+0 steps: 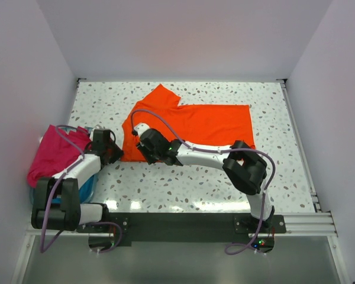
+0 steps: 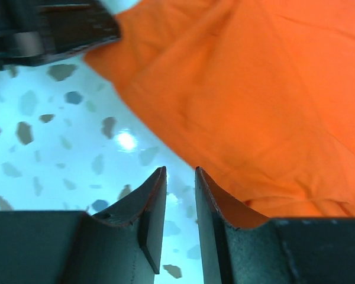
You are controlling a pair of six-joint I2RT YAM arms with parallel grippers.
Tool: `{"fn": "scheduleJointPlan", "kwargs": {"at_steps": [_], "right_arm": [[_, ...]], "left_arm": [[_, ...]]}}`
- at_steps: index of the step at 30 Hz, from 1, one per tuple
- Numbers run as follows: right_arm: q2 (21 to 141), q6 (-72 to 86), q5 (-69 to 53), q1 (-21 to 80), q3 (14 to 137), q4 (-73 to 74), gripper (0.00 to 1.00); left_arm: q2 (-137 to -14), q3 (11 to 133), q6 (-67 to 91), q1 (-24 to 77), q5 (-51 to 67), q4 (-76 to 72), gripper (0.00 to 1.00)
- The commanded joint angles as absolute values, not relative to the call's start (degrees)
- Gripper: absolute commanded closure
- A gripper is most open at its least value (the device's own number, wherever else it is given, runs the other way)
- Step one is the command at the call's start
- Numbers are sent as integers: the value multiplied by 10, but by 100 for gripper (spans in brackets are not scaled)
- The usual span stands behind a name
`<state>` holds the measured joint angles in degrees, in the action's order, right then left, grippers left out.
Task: Fold and stack the t-shirts
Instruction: Fold the tshirt
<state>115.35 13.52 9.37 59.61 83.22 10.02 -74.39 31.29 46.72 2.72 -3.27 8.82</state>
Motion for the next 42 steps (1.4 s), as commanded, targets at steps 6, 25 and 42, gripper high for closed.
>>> {"fn": "scheduleJointPlan", "kwargs": {"at_steps": [6,25,42], "right_arm": [[1191,93,87,626,880,4,63],[1279,116,184,654,959,4,65],[1272,123,202,653,954,3,64]], "left_arm": [[-733,300,462,19,-27,52,73],[-723,265,465,3,23,9,76],[-707,255,459,0,33,9,69]]}}
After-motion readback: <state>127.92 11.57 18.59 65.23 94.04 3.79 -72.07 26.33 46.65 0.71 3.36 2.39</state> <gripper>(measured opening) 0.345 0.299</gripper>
